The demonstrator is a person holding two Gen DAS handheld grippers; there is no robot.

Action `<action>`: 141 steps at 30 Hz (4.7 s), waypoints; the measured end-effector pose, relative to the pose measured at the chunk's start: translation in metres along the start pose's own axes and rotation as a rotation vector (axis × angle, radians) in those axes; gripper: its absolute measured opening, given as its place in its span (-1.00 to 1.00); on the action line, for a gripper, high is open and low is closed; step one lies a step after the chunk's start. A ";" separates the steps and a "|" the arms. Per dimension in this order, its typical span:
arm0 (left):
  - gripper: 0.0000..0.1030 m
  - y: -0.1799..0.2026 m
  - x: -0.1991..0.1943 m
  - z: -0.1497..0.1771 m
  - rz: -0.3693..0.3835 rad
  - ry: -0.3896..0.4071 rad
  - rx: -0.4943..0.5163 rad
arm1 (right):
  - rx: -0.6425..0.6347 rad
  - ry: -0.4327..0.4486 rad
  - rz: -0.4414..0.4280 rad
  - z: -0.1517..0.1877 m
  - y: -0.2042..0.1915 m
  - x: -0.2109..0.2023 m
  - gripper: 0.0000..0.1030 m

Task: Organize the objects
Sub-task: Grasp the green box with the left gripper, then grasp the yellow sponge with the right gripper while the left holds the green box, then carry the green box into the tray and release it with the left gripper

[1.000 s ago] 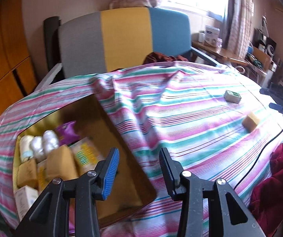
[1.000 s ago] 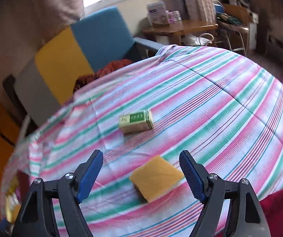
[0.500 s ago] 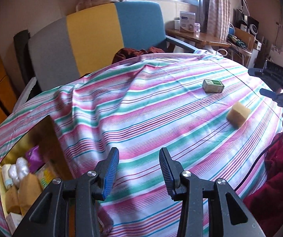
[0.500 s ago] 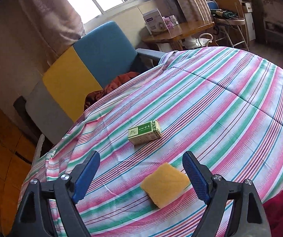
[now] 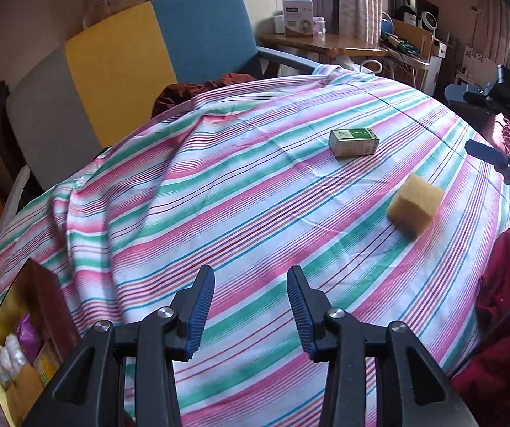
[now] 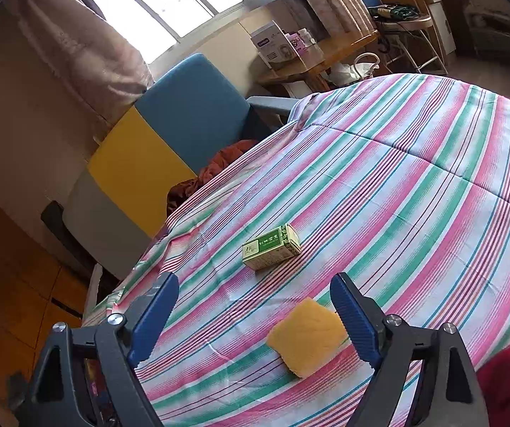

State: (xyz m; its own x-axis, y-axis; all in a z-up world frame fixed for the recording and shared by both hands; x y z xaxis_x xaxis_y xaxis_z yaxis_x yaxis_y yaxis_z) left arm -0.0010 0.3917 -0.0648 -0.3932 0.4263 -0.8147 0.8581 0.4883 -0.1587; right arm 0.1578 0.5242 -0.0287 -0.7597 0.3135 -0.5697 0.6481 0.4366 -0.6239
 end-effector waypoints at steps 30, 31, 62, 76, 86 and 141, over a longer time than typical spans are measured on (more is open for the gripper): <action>0.67 0.111 0.133 -0.176 0.253 0.001 0.273 | 0.271 0.023 -0.210 -0.011 0.039 -0.008 0.89; 0.68 0.112 0.137 -0.178 0.259 -0.005 0.266 | 0.274 0.018 -0.216 -0.011 0.039 -0.008 0.89; 0.47 0.005 0.042 0.009 0.105 -0.026 -0.140 | 0.175 -0.081 -0.082 -0.002 0.031 0.013 1.00; 0.47 0.010 0.009 0.079 0.159 0.033 -0.166 | -0.112 -0.227 0.274 0.019 0.011 0.057 1.00; 0.50 0.000 0.013 0.089 0.205 0.044 -0.217 | -0.182 -0.324 0.432 0.029 0.025 0.084 1.00; 0.53 -0.198 -0.093 0.216 -0.029 0.017 -0.592 | -0.359 -0.411 0.478 0.048 0.014 0.107 0.40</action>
State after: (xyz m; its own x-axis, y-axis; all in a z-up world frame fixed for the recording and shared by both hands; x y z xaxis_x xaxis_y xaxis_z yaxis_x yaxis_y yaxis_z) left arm -0.0628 0.0906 -0.0784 -0.4231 0.4165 -0.8047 0.5184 0.8396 0.1619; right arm 0.0886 0.5236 -0.1242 -0.2706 0.2283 -0.9352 0.7934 0.6032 -0.0823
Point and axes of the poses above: each gripper's, at about its wrist camera, not at the fingertips, and x roughly the way its jaws point, y to its right, z to its underside, the point moved 2 cm from there along x, roughly the way its jaws point, and after that the axes turned 5 degrees about x, right-handed, at the moved point
